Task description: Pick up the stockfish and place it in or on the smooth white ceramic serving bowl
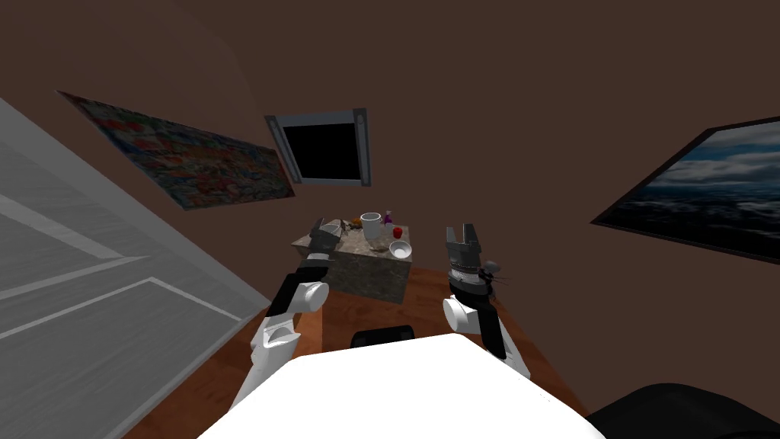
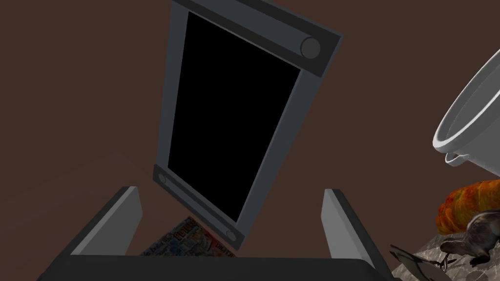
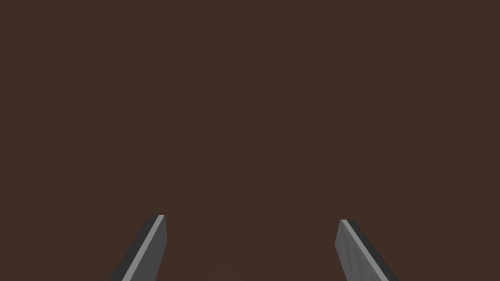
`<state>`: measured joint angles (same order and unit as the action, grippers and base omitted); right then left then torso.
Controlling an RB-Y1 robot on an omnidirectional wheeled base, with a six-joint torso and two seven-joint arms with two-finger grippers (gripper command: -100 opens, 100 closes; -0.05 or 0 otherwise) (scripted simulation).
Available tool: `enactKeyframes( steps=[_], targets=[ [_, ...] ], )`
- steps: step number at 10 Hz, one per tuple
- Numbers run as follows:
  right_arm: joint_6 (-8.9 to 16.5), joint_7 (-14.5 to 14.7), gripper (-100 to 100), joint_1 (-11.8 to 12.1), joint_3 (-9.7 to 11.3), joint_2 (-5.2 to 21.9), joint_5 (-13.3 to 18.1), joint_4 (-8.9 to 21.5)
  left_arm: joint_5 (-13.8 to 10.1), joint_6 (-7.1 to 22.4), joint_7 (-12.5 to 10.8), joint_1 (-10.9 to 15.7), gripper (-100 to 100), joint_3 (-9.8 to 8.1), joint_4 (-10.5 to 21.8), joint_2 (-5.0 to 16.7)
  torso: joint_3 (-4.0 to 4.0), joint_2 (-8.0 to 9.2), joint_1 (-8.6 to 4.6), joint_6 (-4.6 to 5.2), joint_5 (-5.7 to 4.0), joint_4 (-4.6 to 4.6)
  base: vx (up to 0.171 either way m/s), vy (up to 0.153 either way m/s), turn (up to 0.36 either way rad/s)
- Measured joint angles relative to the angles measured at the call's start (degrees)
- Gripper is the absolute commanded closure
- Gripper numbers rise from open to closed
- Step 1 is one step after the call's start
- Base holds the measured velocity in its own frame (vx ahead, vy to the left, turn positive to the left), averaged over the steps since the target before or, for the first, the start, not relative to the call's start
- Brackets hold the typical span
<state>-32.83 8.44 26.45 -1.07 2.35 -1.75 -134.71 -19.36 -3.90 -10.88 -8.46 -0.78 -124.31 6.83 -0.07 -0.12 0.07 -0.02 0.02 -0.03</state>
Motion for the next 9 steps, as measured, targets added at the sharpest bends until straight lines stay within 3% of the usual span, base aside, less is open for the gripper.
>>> enactKeyframes(
  steps=[9],
  targets=[
    [0.0,0.0,0,0.0,0.0,0.0,0.0,0.0,-10.0,13.7,-1.7,9.5,-100,-0.60,5.8,0.3,0.00,0.00,-0.03,0.02,-0.01,0.00,0.024,0.022,-0.062]
  ],
)
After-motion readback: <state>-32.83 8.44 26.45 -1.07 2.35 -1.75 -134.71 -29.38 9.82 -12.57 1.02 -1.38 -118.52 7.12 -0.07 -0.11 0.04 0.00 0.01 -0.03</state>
